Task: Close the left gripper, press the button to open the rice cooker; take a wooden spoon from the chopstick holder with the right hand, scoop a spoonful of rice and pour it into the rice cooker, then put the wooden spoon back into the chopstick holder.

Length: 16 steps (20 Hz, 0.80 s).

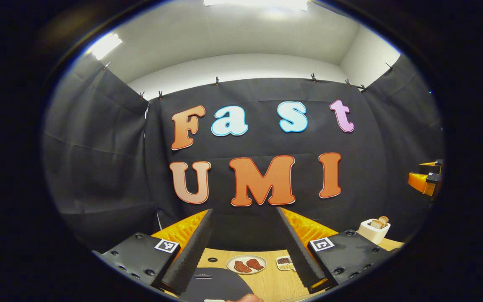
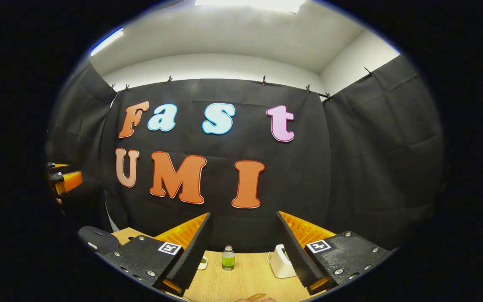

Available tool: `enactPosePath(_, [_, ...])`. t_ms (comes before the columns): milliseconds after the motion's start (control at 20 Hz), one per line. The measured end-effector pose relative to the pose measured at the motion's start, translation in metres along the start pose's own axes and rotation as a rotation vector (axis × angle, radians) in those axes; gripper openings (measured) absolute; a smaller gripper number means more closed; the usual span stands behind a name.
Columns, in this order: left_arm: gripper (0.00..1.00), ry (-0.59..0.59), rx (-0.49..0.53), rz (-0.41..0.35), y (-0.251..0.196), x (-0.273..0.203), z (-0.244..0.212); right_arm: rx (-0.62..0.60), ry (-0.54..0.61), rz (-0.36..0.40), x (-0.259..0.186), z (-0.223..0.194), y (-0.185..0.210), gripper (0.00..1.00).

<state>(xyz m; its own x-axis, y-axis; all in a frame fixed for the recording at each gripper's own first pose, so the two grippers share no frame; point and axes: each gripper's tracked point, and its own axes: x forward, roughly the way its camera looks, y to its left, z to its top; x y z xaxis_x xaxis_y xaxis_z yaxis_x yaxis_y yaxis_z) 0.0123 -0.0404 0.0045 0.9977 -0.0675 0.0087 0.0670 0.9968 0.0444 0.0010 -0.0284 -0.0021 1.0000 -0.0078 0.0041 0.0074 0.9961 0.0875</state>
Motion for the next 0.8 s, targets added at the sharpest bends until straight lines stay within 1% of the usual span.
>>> enactPosePath(50, [0.93, -0.001, -0.003, -0.004, -0.001, 0.0, 0.001, -0.014, -0.007, -0.012, 0.0, 0.002, -0.004, 0.93])
enactPosePath(100, [0.93, 0.002, -0.004, -0.005, 0.0, 0.002, 0.002, -0.025, -0.009, -0.019, 0.0, 0.001, -0.006, 0.88])
enactPosePath(150, [0.93, 0.003, -0.002, -0.003, 0.001, 0.003, 0.003, -0.033, -0.005, -0.021, -0.001, 0.0, -0.006, 0.93])
enactPosePath(250, [0.93, -0.002, -0.006, 0.005, 0.005, 0.004, 0.006, -0.046, 0.011, -0.024, 0.0, -0.005, -0.007, 0.93])
enactPosePath(300, [0.97, -0.001, -0.008, 0.001, 0.004, 0.004, 0.005, -0.049, 0.018, -0.027, -0.001, -0.008, -0.008, 0.93])
enactPosePath(450, [0.65, 0.009, 0.024, 0.029, 0.015, 0.007, 0.002, -0.041, 0.026, -0.032, 0.001, -0.01, -0.011, 0.93])
enactPosePath(550, [0.44, 0.042, 0.033, 0.011, 0.01, 0.01, -0.006, -0.035, 0.031, -0.034, 0.002, -0.012, -0.013, 0.93])
enactPosePath(600, [0.33, 0.055, 0.042, 0.041, 0.018, 0.011, -0.009, -0.035, 0.035, -0.037, 0.003, -0.014, -0.014, 0.93])
enactPosePath(650, [0.22, 0.068, 0.039, 0.048, 0.022, 0.014, -0.011, -0.036, 0.04, -0.041, 0.004, -0.016, -0.015, 0.93])
enactPosePath(750, [0.07, 0.136, 0.016, 0.032, 0.023, 0.014, -0.026, -0.035, 0.049, -0.047, 0.004, -0.02, -0.017, 0.93])
enactPosePath(800, [0.07, 0.184, 0.0, 0.033, 0.026, 0.017, -0.035, -0.033, 0.055, -0.049, 0.004, -0.023, -0.018, 0.93])
